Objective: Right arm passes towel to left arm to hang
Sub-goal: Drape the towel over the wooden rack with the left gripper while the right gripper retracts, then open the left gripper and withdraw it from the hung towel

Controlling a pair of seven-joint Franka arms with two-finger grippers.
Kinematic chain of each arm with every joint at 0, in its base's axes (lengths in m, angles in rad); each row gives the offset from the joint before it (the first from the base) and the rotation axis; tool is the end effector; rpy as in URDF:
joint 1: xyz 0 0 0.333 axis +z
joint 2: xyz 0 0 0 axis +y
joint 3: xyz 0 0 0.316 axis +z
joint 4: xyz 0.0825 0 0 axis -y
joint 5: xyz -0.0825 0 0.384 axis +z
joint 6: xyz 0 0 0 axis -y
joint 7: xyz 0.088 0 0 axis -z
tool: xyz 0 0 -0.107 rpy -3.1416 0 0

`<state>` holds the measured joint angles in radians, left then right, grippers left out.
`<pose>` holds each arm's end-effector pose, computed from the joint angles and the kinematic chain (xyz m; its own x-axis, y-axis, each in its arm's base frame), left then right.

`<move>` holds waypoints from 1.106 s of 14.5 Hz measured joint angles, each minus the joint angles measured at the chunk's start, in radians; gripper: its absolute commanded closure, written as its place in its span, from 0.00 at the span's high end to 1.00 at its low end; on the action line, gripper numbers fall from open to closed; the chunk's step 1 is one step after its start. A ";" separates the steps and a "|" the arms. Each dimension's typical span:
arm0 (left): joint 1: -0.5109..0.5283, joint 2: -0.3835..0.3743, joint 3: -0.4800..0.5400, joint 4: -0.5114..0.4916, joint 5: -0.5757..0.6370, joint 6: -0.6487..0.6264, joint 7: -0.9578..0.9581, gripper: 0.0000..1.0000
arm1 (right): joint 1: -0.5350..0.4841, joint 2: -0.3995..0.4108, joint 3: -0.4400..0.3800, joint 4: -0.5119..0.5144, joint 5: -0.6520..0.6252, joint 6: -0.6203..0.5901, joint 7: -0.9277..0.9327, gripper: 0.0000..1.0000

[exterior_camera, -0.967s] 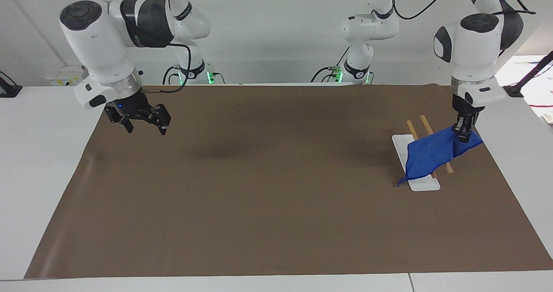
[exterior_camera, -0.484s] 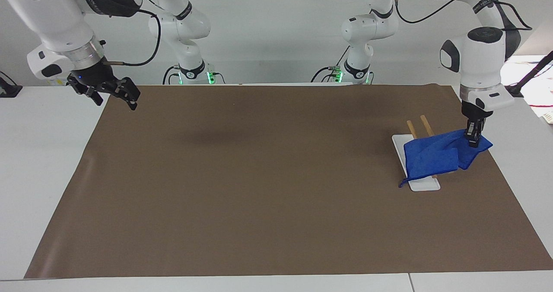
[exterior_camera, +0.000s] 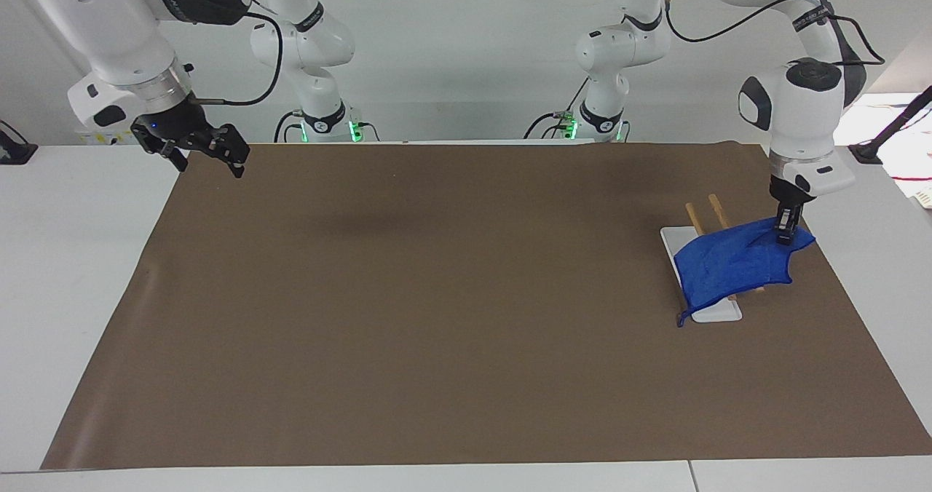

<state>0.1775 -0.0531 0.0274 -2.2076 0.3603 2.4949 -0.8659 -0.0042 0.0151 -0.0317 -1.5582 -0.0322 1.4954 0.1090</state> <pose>0.5389 0.1100 0.4383 0.6170 0.6706 0.4119 0.7256 -0.6874 0.0323 0.5504 -0.0233 0.6158 0.9864 -0.1467 -0.0738 -0.1440 -0.9887 0.0409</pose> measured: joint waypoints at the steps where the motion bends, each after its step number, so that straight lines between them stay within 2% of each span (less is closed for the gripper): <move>1: 0.002 -0.001 0.000 0.000 -0.017 -0.004 -0.005 1.00 | -0.001 0.000 0.000 -0.001 0.000 0.001 0.000 1.00; 5: 0.013 -0.001 0.001 0.033 -0.185 -0.027 -0.009 1.00 | -0.002 0.000 0.001 -0.002 0.000 0.002 0.000 1.00; 9: 0.019 0.012 -0.008 0.165 -0.214 -0.148 0.050 1.00 | -0.001 -0.002 0.005 -0.005 0.000 0.002 0.000 1.00; 11: -0.024 0.017 -0.017 0.222 -0.221 -0.182 0.143 1.00 | -0.002 -0.003 0.005 -0.007 0.000 0.002 0.000 1.00; 16: -0.206 0.037 -0.030 0.326 -0.229 -0.292 0.257 1.00 | -0.002 -0.005 0.005 -0.010 0.000 0.002 0.000 1.00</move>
<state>-0.0286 -0.0157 -0.0022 -1.8816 0.1310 2.2026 -0.6094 -0.0062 0.0104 -0.0267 -1.5686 -0.0322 1.4969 0.1090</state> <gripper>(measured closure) 0.000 0.000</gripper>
